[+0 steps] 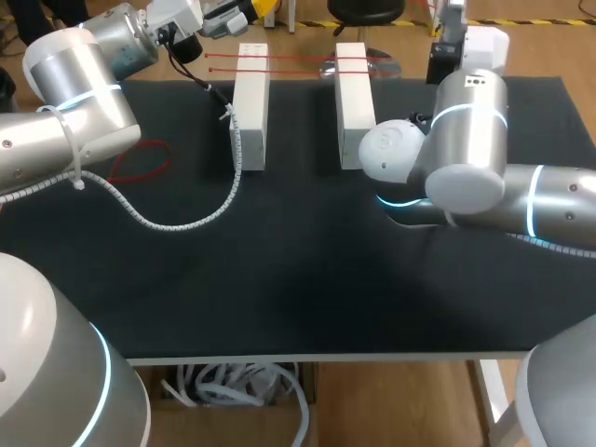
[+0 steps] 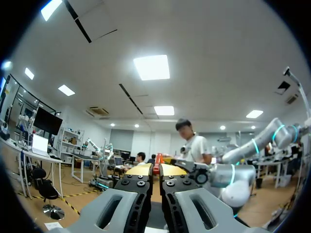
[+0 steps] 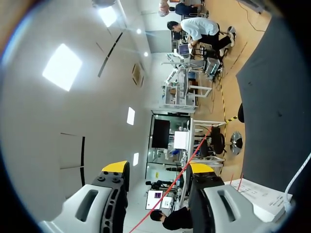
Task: Grab the tape and strap the tape.
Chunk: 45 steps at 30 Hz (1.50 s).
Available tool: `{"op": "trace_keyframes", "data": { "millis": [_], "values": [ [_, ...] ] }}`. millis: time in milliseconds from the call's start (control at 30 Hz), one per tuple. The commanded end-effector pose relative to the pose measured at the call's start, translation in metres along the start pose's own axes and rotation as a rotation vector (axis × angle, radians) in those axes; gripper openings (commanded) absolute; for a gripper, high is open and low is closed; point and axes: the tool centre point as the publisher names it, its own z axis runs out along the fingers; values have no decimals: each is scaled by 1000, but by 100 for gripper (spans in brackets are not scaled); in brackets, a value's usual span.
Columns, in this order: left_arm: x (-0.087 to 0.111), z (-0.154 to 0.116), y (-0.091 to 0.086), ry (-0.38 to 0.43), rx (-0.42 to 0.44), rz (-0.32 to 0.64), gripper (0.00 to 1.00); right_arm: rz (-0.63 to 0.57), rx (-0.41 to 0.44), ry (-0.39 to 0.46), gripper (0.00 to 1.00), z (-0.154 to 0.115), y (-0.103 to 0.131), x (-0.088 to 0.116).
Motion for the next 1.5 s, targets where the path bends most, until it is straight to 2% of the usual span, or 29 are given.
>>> {"op": "trace_keyframes", "data": {
  "millis": [33,100,233,567,667,767,833,900,933,1500],
  "values": [
    [0,0,0,-2,1,1,0,-1,-5,-7,46,0,-1,0],
    [0,0,0,-2,1,1,0,-2,-6,-10,45,0,-1,-1],
    [0,0,0,-2,1,1,0,-4,-7,-13,28,0,-1,-2],
    [0,0,0,-2,1,1,0,-6,-4,-15,29,0,-2,-2],
    [0,0,0,-2,1,1,0,-7,-2,-17,20,-1,-3,-3],
    [0,0,0,-2,1,1,0,-9,-1,-20,19,-2,-4,-3],
    [0,0,0,-2,1,1,0,-9,0,-22,11,-2,-5,-4],
    [0,0,0,-2,1,1,0,-11,1,-23,9,-2,-5,-4],
    [0,0,0,-2,1,1,0,-12,1,-23,0,-3,-5,-4],
    [0,0,0,-2,1,1,0,-22,23,-23,0,-8,-13,-6]
  ]
}}
